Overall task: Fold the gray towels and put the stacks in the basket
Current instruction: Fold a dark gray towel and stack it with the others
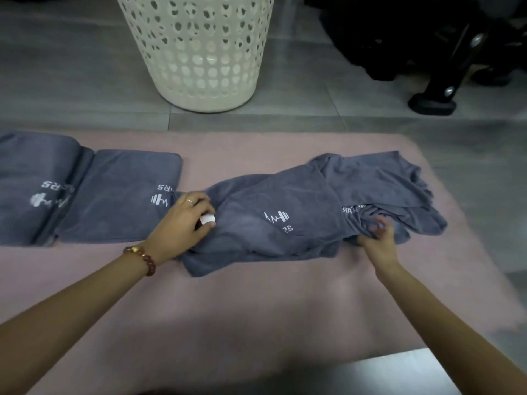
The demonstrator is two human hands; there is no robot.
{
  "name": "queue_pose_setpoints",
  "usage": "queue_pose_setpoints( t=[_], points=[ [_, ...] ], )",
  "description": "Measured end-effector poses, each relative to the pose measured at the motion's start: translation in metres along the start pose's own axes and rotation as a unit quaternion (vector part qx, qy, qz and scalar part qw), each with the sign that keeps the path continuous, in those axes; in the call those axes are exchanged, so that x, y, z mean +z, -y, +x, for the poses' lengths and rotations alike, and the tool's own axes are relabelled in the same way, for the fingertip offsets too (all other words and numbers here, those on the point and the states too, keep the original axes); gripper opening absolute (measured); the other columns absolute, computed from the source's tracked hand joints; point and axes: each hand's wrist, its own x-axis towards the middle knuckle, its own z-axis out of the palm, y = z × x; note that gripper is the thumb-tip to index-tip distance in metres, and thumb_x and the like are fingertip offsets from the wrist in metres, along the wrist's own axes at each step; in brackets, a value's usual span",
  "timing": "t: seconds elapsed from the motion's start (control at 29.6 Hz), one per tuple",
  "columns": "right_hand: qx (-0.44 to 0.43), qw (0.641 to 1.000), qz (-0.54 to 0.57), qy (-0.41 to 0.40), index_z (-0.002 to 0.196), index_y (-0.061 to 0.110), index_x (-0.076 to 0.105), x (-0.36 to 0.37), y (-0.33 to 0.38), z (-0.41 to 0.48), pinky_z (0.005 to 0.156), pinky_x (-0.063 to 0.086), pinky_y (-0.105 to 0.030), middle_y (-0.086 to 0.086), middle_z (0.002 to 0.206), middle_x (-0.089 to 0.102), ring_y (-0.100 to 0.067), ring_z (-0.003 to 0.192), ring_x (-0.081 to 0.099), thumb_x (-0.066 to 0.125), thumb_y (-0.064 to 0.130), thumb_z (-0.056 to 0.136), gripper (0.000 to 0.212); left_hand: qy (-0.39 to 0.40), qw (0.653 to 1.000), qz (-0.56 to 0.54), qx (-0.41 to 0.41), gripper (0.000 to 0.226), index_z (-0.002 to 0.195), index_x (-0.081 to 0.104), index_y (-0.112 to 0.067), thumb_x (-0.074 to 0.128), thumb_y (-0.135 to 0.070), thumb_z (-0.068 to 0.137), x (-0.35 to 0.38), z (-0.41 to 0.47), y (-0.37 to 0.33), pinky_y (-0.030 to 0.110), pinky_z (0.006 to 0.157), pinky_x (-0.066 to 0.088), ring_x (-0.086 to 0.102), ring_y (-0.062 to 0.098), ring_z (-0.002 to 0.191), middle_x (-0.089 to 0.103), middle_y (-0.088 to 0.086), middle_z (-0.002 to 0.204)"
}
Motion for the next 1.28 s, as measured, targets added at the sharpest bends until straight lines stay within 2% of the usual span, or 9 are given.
queue_pose_setpoints(
  t=[0.1,0.2,0.37,0.61,0.74,0.95,1.08,1.18,1.28],
  points=[
    [-0.178,0.939,-0.265,0.126,0.119,0.005,0.056,0.004,0.000,0.011,0.088,0.038,-0.012,-0.007,0.113,0.044,-0.021,0.105,0.048,0.063,-0.017,0.069,0.055,0.060,0.998,0.014,0.032,0.051,0.125,0.057,-0.011,0.071,-0.015,0.076,0.010,0.029,-0.004,0.034,0.111,0.024,0.039,0.032,0.131,0.043,0.013,0.142],
    [-0.209,0.880,-0.378,0.196,0.101,-0.001,0.067,0.011,-0.002,0.012,0.090,0.035,-0.011,-0.016,0.107,0.058,-0.026,0.102,0.056,0.058,-0.018,0.068,0.038,0.148,0.981,0.106,0.074,0.069,0.141,0.040,-0.023,0.069,-0.017,0.079,0.024,0.047,-0.014,0.042,0.114,0.013,0.027,0.020,0.140,0.037,-0.001,0.148],
    [-0.188,0.901,-0.368,0.131,0.097,0.002,0.069,0.009,0.033,0.012,0.077,0.038,-0.017,-0.012,0.102,0.070,-0.026,0.096,0.062,0.050,-0.012,0.079,0.030,0.171,0.975,0.130,0.052,0.022,0.102,0.063,-0.020,0.064,-0.018,0.080,0.024,0.068,-0.026,0.031,0.092,0.031,0.059,0.021,0.101,0.066,-0.004,0.098],
    [-0.257,0.947,-0.189,-0.035,0.094,0.002,0.064,0.016,0.108,0.040,0.064,0.038,-0.025,-0.013,0.086,0.065,-0.022,0.081,0.057,0.053,0.008,0.091,0.013,-0.192,0.977,0.018,-0.090,0.014,0.091,0.052,-0.001,0.047,-0.012,0.084,-0.068,0.088,-0.021,0.043,0.070,0.040,0.053,0.038,0.083,0.057,0.023,0.091],
    [-0.340,0.936,-0.077,-0.051,0.092,0.002,0.058,0.028,0.121,0.017,0.078,0.046,-0.017,-0.004,0.087,0.056,-0.001,0.077,0.050,0.050,0.008,0.092,0.010,-0.306,0.950,0.043,-0.045,0.012,0.092,0.050,0.001,0.046,-0.009,0.086,-0.103,0.061,-0.034,0.044,0.070,0.035,0.047,0.034,0.084,0.053,0.024,0.092],
    [-0.423,0.865,-0.255,0.086,0.101,0.019,0.046,0.018,0.028,-0.038,0.064,0.043,-0.028,-0.004,0.095,0.055,-0.019,0.076,0.057,0.052,0.000,0.089,0.024,-0.075,0.984,0.155,0.035,0.035,0.100,0.045,-0.019,0.064,-0.006,0.075,-0.046,-0.029,-0.037,0.034,0.037,0.042,0.060,0.035,0.052,0.044,0.009,0.110],
    [-0.529,0.708,-0.424,0.197,0.092,0.015,0.048,0.011,-0.016,-0.036,0.048,0.047,-0.028,-0.008,0.113,0.047,-0.031,0.069,0.064,0.058,-0.008,0.067,0.036,0.102,0.975,0.197,0.015,0.042,0.122,0.051,-0.011,0.044,-0.030,0.085,-0.010,-0.055,-0.032,0.038,0.079,0.052,0.064,0.034,0.100,0.056,0.013,0.127],
    [-0.521,0.706,-0.431,0.210,0.088,0.009,0.061,0.011,-0.011,-0.034,0.058,0.056,-0.033,-0.015,0.109,0.060,-0.032,0.077,0.066,0.059,-0.005,0.072,0.021,0.161,0.963,0.215,0.036,0.029,0.093,0.066,-0.011,0.070,-0.025,0.068,0.008,-0.061,-0.029,0.032,0.074,0.049,0.066,0.030,0.082,0.065,0.015,0.108],
    [-0.516,0.729,-0.412,0.180,0.093,0.008,0.064,0.017,0.002,-0.045,0.060,0.054,-0.030,-0.009,0.100,0.063,-0.024,0.080,0.064,0.051,0.016,0.082,0.019,0.138,0.964,0.225,0.038,0.047,0.100,0.067,-0.015,0.049,-0.052,0.075,0.010,-0.063,-0.033,0.034,0.078,0.032,0.052,0.020,0.091,0.064,0.004,0.107]
  ],
)
